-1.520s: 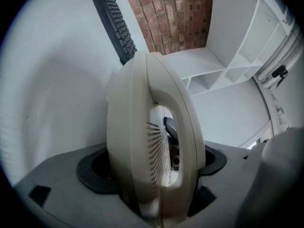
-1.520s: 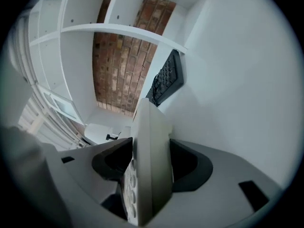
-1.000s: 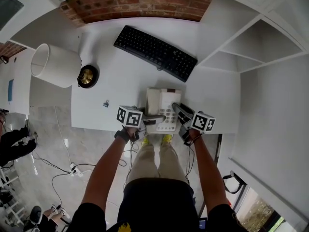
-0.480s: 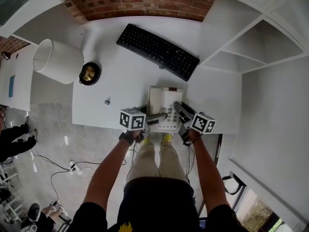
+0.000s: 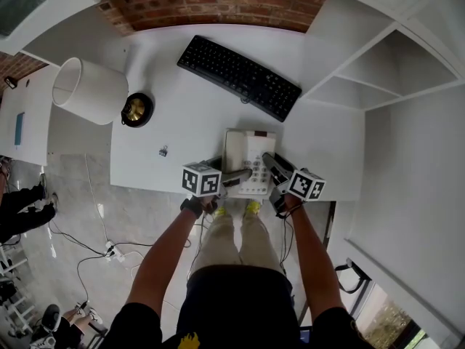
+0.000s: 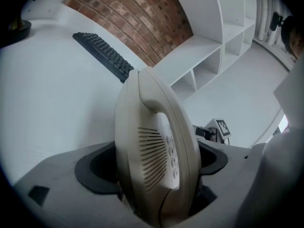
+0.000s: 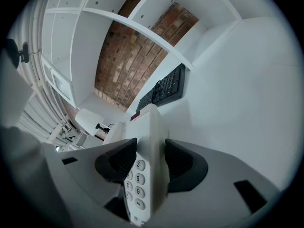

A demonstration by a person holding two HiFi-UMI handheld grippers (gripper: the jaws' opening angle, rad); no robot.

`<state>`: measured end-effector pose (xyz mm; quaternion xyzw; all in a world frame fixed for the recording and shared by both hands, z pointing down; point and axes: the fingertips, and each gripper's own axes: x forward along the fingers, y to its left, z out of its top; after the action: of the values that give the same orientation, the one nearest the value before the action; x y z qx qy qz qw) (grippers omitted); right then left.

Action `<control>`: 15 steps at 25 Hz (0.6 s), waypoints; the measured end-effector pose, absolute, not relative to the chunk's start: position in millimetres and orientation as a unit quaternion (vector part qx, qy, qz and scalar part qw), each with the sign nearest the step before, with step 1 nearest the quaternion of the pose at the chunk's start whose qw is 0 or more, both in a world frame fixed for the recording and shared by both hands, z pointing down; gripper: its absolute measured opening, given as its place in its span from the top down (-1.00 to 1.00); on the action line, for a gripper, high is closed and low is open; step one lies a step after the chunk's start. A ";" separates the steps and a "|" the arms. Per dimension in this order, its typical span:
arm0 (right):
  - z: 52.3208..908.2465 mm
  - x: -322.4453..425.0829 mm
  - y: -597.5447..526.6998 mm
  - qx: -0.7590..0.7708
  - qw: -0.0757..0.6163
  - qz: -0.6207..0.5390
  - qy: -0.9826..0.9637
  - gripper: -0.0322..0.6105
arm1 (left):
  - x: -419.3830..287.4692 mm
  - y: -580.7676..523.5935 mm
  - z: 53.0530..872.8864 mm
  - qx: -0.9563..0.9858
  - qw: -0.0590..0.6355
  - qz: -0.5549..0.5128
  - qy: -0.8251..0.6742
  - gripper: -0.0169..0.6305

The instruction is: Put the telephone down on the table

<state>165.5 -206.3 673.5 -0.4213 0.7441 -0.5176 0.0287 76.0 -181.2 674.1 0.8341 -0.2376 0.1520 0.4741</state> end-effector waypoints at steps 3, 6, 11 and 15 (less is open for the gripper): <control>673.1 165.9 -205.9 -0.422 0.030 -0.517 0.744 0.34 | 75.9 -181.0 674.8 0.834 0.471 0.164 -0.237 -0.52; 673.1 166.7 -205.5 -0.424 0.031 -0.517 0.743 0.35 | 76.3 -181.1 675.4 0.833 0.469 0.175 -0.234 -0.52; 673.6 166.4 -204.8 -0.425 0.031 -0.517 0.743 0.35 | 75.6 -181.1 676.1 0.834 0.464 0.178 -0.242 -0.53; 673.1 166.6 -204.6 -0.426 0.031 -0.515 0.743 0.35 | 75.7 -180.7 676.5 0.833 0.462 0.182 -0.245 -0.54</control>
<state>166.6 -204.6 673.1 -0.4256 0.7435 -0.5149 0.0306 75.7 -180.7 676.5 0.8327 -0.2455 0.1825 0.4616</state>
